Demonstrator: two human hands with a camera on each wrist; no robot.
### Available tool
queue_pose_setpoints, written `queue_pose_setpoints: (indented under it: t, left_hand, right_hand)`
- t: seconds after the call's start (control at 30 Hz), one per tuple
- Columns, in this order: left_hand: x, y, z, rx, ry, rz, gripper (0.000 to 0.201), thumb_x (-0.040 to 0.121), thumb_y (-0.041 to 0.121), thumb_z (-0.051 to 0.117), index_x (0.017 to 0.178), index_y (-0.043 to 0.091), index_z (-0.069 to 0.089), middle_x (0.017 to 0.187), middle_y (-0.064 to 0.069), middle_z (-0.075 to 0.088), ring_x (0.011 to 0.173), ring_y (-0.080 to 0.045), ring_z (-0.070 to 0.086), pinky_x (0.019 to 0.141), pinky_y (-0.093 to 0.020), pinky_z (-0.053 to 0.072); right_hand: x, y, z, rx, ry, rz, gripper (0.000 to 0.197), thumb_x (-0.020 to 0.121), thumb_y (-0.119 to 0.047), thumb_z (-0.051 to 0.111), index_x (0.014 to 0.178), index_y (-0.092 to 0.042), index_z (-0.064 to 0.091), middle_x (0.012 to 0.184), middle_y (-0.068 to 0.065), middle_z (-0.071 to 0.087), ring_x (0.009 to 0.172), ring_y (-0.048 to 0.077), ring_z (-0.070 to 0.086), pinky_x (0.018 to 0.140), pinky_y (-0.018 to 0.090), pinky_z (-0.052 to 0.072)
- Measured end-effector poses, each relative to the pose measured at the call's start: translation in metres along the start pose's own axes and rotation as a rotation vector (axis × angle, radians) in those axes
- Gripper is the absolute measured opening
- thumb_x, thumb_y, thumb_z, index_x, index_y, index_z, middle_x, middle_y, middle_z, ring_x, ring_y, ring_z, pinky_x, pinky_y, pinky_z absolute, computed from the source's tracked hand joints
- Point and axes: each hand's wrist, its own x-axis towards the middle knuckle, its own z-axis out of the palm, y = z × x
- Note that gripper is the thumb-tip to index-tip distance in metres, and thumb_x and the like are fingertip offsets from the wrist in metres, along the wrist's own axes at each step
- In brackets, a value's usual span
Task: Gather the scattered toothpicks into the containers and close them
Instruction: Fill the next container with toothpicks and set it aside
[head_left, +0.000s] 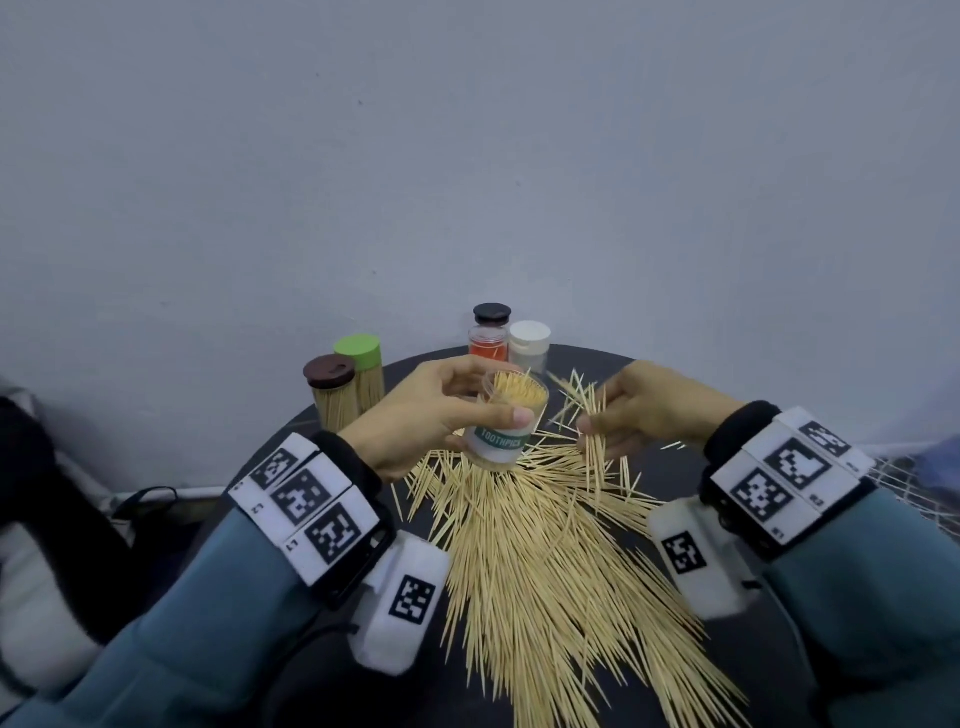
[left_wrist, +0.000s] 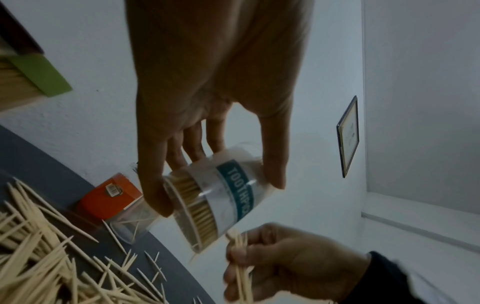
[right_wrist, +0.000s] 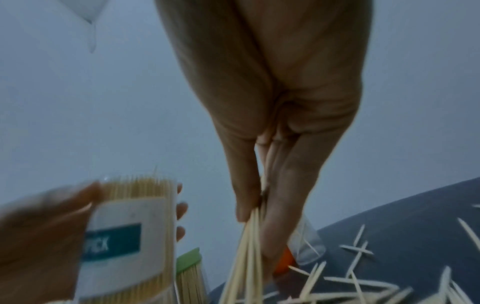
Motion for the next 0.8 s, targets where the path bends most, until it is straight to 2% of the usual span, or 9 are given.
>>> queue_pose_setpoints:
  t: [0.07,0.13,0.2,0.3,0.4,0.47,0.57,0.67,0.8]
  left_hand:
    - [0.002,-0.002,0.001,0.008,0.022,0.004,0.062,0.058,0.021,0.078,0.117,0.017,0.060,0.118,-0.014,0.064,0.105,-0.023,0.065,0.089,-0.041,0.054]
    - [0.004,-0.004,0.002,0.036,0.030,0.012,0.059,0.059,0.017,0.080,0.115,0.018,0.059,0.117,-0.017,0.064,0.101,-0.022,0.066,0.082,-0.034,0.057]
    - [0.005,-0.006,0.003,0.085,0.035,0.019,0.063,0.056,0.019,0.088,0.112,0.020,0.060,0.115,-0.018,0.064,0.101,-0.024,0.066,0.084,-0.036,0.055]
    - [0.006,-0.007,0.004,0.117,0.048,0.015,0.068,0.050,0.021,0.088,0.112,0.021,0.060,0.114,-0.016,0.064,0.106,-0.028,0.063,0.090,-0.041,0.052]
    - [0.006,-0.008,0.005,0.099,0.023,0.006,0.067,0.055,0.009,0.087,0.115,0.015,0.058,0.115,-0.018,0.064,0.104,-0.027,0.064,0.089,-0.038,0.053]
    - [0.006,-0.009,0.006,0.094,0.006,0.006,0.062,0.061,0.001,0.083,0.117,0.013,0.057,0.114,-0.017,0.065,0.103,-0.026,0.064,0.083,-0.031,0.055]
    - [0.005,-0.008,0.008,0.091,0.017,0.014,0.056,0.065,0.000,0.081,0.115,0.013,0.058,0.112,-0.014,0.066,0.096,-0.016,0.064,0.068,-0.021,0.052]
    - [0.005,-0.008,0.007,0.066,0.031,0.018,0.050,0.068,-0.001,0.079,0.110,0.016,0.059,0.108,-0.012,0.066,0.086,-0.008,0.064,0.062,-0.017,0.051]
    - [0.006,-0.008,0.007,0.033,0.010,0.001,0.046,0.071,-0.002,0.077,0.111,0.015,0.059,0.101,-0.007,0.065,0.077,-0.004,0.064,0.058,-0.018,0.051]
  right_hand:
    - [-0.003,-0.005,-0.006,0.180,0.075,-0.075,0.011,0.083,-0.007,0.066,0.086,0.003,0.062,0.078,0.014,0.072,0.071,0.022,0.070,0.070,0.029,0.059]
    - [-0.010,-0.015,-0.011,0.304,0.167,-0.175,0.005,0.083,-0.005,0.064,0.081,-0.001,0.062,0.068,0.008,0.072,0.062,0.015,0.070,0.062,0.025,0.059]
    - [-0.018,-0.028,-0.016,0.409,0.266,-0.284,0.004,0.084,-0.003,0.062,0.080,-0.002,0.061,0.068,0.008,0.070,0.058,0.011,0.069,0.056,0.020,0.057]
    - [-0.029,-0.044,-0.017,0.512,0.334,-0.425,0.005,0.086,-0.002,0.060,0.082,-0.001,0.061,0.072,0.012,0.069,0.062,0.012,0.070,0.059,0.021,0.057]
    - [-0.033,-0.053,-0.004,0.493,0.343,-0.500,0.005,0.087,-0.004,0.061,0.082,-0.004,0.062,0.075,0.012,0.071,0.068,0.015,0.071,0.063,0.025,0.058]
    - [-0.032,-0.053,0.008,0.454,0.351,-0.505,0.004,0.087,-0.006,0.062,0.082,-0.007,0.062,0.076,0.011,0.071,0.070,0.015,0.071,0.062,0.025,0.058]
    - [-0.027,-0.048,0.026,0.350,0.354,-0.492,0.002,0.087,-0.011,0.062,0.086,-0.011,0.064,0.078,0.008,0.073,0.069,0.011,0.071,0.062,0.023,0.058]
    - [-0.024,-0.041,0.035,0.233,0.379,-0.485,0.008,0.089,-0.017,0.061,0.089,-0.010,0.064,0.079,0.003,0.074,0.069,0.004,0.069,0.064,0.017,0.055]
    - [-0.022,-0.036,0.040,0.021,0.457,-0.460,0.016,0.091,-0.028,0.058,0.089,-0.014,0.065,0.079,0.002,0.073,0.074,0.011,0.068,0.066,0.023,0.049]
